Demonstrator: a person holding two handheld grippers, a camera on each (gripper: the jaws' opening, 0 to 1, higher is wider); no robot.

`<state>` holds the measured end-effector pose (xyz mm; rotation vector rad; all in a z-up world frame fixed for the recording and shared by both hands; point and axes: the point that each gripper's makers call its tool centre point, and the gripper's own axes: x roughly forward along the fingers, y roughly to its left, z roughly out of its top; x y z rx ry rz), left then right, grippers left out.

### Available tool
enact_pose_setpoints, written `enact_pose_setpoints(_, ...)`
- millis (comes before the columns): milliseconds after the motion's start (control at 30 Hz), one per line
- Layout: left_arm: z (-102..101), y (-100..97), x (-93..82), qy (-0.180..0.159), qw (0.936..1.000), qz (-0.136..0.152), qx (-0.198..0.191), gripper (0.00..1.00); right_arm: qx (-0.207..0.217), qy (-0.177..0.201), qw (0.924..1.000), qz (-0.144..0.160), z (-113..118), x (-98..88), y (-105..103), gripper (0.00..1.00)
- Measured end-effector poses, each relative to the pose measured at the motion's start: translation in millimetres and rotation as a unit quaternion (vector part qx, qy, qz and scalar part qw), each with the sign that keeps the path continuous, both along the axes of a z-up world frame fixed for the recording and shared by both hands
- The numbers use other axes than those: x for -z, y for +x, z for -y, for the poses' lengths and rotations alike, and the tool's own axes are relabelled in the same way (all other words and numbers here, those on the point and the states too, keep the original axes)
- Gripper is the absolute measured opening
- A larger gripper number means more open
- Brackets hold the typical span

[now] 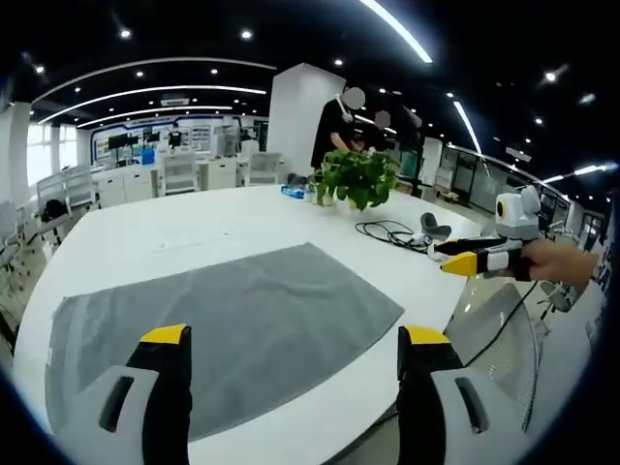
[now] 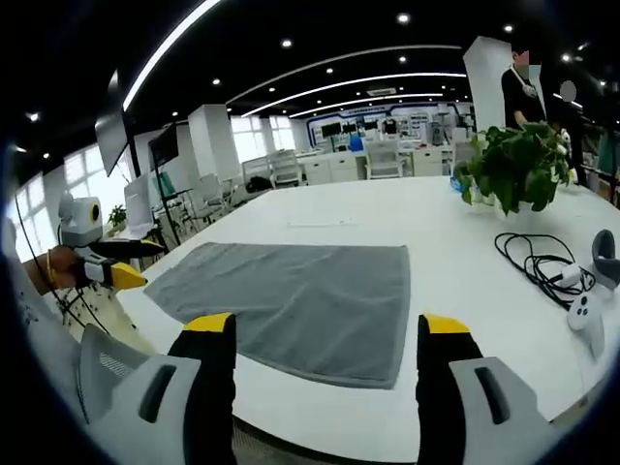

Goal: Fold the towel on the table until its edges align and the towel forms a compact rectangular stack.

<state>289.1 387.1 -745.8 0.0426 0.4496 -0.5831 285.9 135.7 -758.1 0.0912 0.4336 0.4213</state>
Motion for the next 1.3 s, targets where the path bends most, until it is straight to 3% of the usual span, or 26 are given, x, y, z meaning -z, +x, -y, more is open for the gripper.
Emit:
enact_pose_setpoints(833,3.0,2.4,6.3,0.0,0.9999,-0.01,0.006,0.89,0.011,0.004,0.9999,-0.008,4.1,3.7,-1.2,0.75)
enact_pose_setpoints(967,4.2,2.0,6.5,0.001,0.9999,-0.01,0.009,0.89,0.009,-0.02,0.9997,-0.01,6.8,6.3,-1.8,0.75)
enact_pose_setpoints(1300,3.2,1.2,6.8,0.003,0.9999,-0.011,0.008,0.89,0.01,-0.008,0.9999,-0.012,5.2,6.1,-1.8,0.74)
